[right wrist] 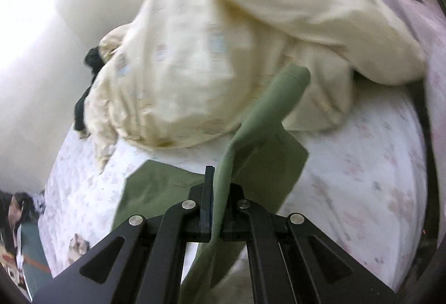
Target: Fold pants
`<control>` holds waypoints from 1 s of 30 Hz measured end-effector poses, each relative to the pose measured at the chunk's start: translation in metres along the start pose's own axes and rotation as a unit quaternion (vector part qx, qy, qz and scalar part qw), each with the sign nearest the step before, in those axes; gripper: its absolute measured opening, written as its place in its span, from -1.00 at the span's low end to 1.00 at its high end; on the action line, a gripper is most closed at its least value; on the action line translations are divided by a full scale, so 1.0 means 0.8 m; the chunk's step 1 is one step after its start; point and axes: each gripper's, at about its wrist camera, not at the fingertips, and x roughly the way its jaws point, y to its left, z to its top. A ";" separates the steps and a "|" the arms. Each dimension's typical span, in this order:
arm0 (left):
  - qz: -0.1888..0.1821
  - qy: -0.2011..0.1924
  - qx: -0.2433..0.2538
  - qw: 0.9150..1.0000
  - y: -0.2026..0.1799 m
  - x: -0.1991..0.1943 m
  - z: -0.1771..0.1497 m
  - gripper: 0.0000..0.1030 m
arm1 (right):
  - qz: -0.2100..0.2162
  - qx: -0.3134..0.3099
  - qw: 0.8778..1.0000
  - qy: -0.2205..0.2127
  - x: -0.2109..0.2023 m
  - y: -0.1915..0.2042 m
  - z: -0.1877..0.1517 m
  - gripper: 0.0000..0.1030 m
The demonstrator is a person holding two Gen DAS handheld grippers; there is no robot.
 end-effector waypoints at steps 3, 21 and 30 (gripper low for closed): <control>-0.013 -0.003 0.030 0.999 -0.018 0.010 0.029 -0.77 | 0.016 -0.024 1.000 -0.012 0.019 0.049 0.012 -0.98; 0.058 0.043 0.051 0.996 -0.073 0.199 0.151 -0.50 | -0.071 -0.234 0.962 0.121 0.314 0.299 -0.050 -0.85; 0.020 -0.120 0.053 0.991 -0.067 0.102 0.134 0.69 | -0.038 -0.437 0.898 0.024 0.232 0.360 -0.128 0.65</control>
